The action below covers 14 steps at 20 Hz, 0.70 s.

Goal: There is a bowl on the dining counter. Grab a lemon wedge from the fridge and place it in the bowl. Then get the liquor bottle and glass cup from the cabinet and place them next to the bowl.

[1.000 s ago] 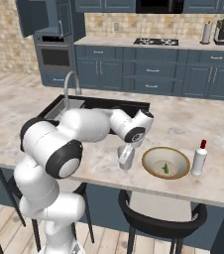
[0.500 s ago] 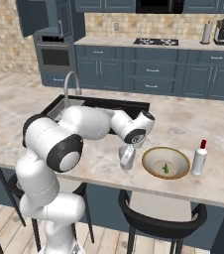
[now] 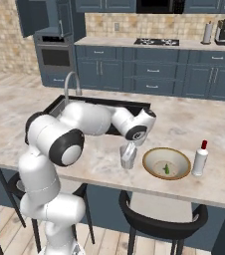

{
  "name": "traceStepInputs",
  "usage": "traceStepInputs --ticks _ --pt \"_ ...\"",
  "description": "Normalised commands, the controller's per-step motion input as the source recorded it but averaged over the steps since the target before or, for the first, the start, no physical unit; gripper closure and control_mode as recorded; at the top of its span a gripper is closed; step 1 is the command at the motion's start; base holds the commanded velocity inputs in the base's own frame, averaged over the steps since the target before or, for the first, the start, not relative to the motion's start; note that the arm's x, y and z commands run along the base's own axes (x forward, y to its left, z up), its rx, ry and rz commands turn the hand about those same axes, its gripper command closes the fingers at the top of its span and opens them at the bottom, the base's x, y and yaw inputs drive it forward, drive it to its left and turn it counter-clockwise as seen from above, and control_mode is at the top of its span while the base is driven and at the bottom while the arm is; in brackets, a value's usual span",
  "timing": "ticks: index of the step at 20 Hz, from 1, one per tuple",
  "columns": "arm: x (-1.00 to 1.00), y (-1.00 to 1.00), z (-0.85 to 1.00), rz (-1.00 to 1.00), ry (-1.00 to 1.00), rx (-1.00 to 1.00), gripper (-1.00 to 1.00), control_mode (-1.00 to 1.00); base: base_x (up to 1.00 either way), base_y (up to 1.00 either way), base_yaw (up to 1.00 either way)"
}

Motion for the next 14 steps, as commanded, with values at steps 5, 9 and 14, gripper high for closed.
traceStepInputs --ticks 5,9,14 --pt "0.17 -0.03 -0.11 0.0 -0.03 0.0 1.0 -1.0 0.0 0.0 0.0" --pt "0.14 -0.01 -0.17 0.0 -0.04 0.0 1.0 -1.0 0.0 0.0 0.0" --pt "0.05 0.0 -0.25 0.0 -0.03 0.0 -1.0 -1.0 0.0 0.0 0.0"
